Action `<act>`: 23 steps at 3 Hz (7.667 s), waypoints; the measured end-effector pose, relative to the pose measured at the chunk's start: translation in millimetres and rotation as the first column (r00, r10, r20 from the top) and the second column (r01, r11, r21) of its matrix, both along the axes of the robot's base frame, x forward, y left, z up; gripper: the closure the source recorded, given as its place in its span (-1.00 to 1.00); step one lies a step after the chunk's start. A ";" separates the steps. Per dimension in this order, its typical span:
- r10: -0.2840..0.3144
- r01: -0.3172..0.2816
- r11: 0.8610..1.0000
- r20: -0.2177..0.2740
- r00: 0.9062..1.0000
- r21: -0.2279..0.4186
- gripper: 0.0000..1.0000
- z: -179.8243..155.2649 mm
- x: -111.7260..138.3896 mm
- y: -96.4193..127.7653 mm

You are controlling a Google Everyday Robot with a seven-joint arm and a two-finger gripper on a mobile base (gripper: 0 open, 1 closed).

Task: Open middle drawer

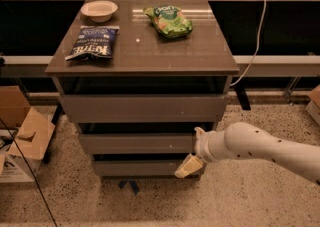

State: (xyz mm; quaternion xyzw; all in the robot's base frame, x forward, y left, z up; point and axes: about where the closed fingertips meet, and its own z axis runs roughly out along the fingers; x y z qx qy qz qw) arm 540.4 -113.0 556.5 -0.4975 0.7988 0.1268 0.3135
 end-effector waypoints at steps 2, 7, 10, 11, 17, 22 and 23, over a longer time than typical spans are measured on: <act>0.021 -0.021 0.997 0.004 1.000 0.077 -1.00 -47.9 52.7 26.0; 0.000 0.018 0.994 -0.164 0.986 0.107 -0.16 -136.5 123.6 38.5; 0.000 0.018 0.994 -0.164 0.986 0.107 -1.00 -129.4 123.6 38.5; 0.000 0.018 0.994 -0.164 0.986 0.107 -1.00 -129.4 123.6 38.5; 0.009 -0.076 0.976 -0.314 0.949 -0.203 0.76 -143.1 52.9 4.5; -0.007 -0.061 0.985 -0.390 0.921 -0.161 -1.00 -146.1 11.0 5.9; 0.024 -0.104 0.976 -0.382 0.924 -0.190 -1.00 -143.7 0.7 4.9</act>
Offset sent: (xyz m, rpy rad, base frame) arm 0.0826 0.0340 -0.0684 0.1064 -0.0058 0.0225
